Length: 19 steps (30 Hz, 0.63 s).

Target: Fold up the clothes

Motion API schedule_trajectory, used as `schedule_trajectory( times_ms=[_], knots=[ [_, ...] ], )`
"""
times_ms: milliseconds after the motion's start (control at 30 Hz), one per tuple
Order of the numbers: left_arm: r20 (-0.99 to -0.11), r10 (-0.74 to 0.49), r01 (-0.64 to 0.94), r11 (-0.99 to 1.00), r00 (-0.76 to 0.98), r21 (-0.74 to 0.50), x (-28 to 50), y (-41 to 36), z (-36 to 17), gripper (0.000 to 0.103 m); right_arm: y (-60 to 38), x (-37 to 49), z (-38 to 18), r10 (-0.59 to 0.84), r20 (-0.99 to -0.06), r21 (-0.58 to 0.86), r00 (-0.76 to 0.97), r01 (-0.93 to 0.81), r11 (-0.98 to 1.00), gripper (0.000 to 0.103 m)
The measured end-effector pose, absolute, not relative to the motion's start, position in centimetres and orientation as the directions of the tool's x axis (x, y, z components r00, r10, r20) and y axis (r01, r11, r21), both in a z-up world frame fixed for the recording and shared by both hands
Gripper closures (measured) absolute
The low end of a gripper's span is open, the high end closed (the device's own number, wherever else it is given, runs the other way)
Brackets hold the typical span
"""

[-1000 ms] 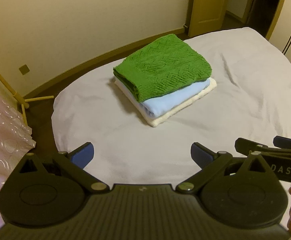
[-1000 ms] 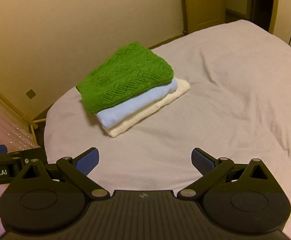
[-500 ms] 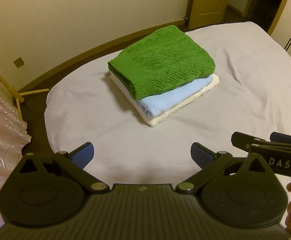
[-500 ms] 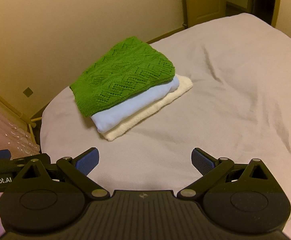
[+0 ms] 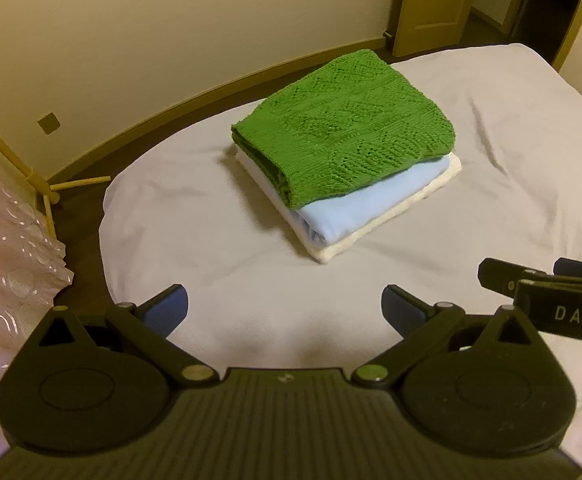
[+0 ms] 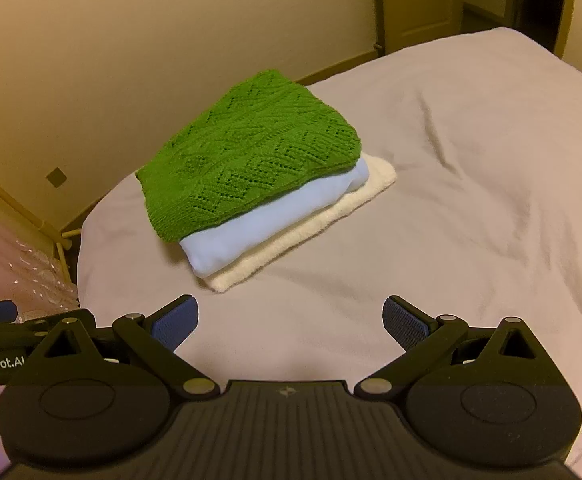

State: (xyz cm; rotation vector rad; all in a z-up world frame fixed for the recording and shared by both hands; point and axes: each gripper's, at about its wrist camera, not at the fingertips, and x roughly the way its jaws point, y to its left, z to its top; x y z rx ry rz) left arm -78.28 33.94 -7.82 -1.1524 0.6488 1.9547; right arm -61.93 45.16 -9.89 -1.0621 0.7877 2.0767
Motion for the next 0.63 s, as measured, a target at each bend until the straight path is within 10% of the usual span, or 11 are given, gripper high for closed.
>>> schedule_trajectory(
  times_ms=[633],
  knots=[
    [-0.863,0.383,-0.826,-0.560,-0.330,0.067,-79.0,34.8,-7.7,0.001,46.3,-63.7,-9.9,0.276,-0.844,0.216,-0.459,-0.763,-0.610,0.002]
  ],
)
